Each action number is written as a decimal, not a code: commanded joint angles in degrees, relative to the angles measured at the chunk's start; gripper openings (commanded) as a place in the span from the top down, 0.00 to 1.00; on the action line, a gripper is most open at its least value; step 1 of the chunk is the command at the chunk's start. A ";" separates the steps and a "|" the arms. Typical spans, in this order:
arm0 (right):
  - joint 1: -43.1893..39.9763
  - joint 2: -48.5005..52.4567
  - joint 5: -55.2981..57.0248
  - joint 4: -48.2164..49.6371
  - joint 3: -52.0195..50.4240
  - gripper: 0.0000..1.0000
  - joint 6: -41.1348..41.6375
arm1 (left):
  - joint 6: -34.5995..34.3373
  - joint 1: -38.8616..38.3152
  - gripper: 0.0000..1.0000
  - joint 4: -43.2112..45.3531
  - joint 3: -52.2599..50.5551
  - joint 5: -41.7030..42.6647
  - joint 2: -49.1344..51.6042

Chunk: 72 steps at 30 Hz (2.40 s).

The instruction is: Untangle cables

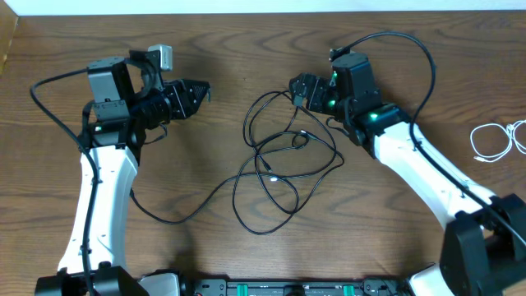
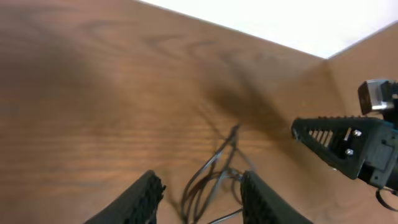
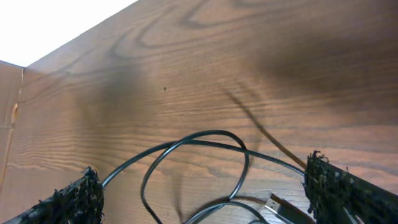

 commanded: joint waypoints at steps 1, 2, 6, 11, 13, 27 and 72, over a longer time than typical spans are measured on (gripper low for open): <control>0.83 5.29 -5.11 2.82 -0.07 0.01 4.57 | 2.21 0.17 0.57 -1.20 0.52 -6.38 0.85; 0.94 6.67 -6.84 4.48 -0.07 0.01 5.57 | 2.21 0.17 0.56 -1.38 0.52 -7.17 0.85; 1.09 11.78 -15.08 12.63 -0.07 0.01 9.53 | 2.21 0.20 0.48 -1.57 0.52 -7.48 0.85; 2.51 16.44 -18.82 18.18 -0.07 0.01 13.75 | 2.21 0.17 0.44 -2.56 0.50 -11.80 0.85; 3.30 17.49 -18.78 18.97 -0.07 0.01 14.12 | 2.21 0.20 0.44 -2.99 0.50 -11.91 0.85; 5.51 18.21 -16.76 18.75 -0.07 0.03 14.03 | 2.19 0.17 0.44 -3.98 0.50 -12.09 0.85; 5.75 -4.04 -17.68 30.38 -0.02 0.99 12.55 | 2.19 -0.61 0.43 -8.83 0.50 -0.57 0.85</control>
